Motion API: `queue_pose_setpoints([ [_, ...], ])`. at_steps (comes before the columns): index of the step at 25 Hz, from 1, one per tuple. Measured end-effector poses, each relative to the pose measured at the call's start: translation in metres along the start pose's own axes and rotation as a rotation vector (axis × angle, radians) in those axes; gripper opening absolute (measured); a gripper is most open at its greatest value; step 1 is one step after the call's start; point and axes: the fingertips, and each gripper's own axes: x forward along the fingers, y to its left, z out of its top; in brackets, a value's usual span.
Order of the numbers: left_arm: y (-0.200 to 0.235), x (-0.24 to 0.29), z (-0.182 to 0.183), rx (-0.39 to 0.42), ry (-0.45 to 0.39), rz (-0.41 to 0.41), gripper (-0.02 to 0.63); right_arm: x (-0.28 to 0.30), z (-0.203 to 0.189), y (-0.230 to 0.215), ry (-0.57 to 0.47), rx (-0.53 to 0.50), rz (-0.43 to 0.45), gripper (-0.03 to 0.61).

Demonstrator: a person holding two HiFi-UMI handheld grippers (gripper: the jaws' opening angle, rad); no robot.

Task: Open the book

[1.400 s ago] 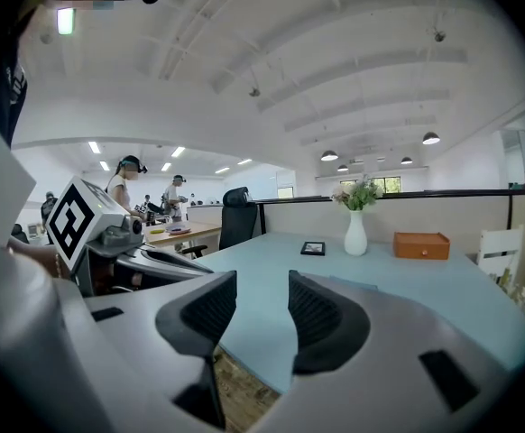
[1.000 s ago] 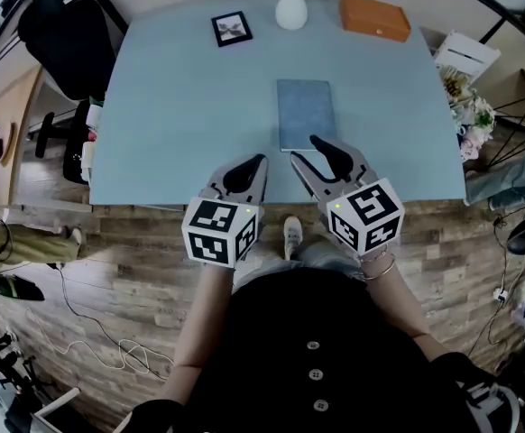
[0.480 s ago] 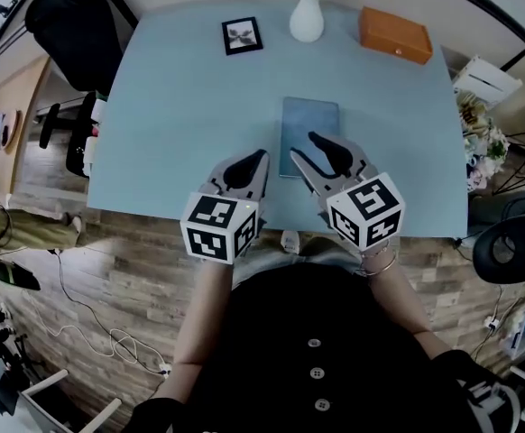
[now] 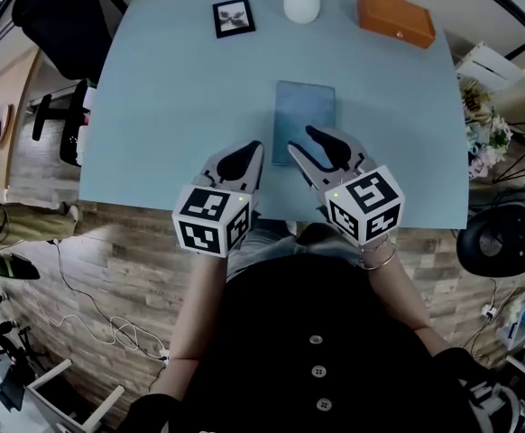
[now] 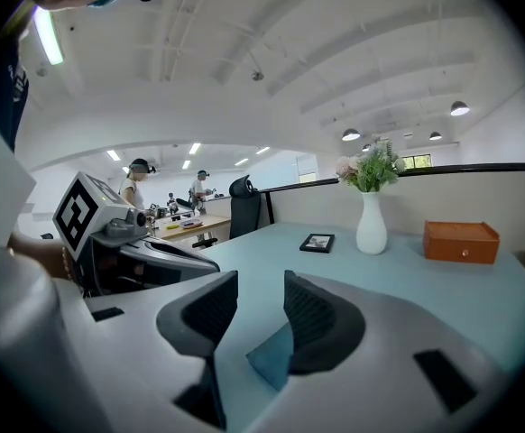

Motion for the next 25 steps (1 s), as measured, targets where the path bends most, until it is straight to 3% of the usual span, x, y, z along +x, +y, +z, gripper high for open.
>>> queue_pose_setpoints([
  [14, 0.015, 0.000, -0.010, -0.023, 0.039, -0.044, 0.011, 0.018, -0.016, 0.014, 0.087, 0.016, 0.034, 0.149],
  [25, 0.026, -0.006, -0.027, -0.046, 0.059, -0.065, 0.012, 0.021, -0.015, 0.009, 0.113, 0.002, -0.046, 0.120],
])
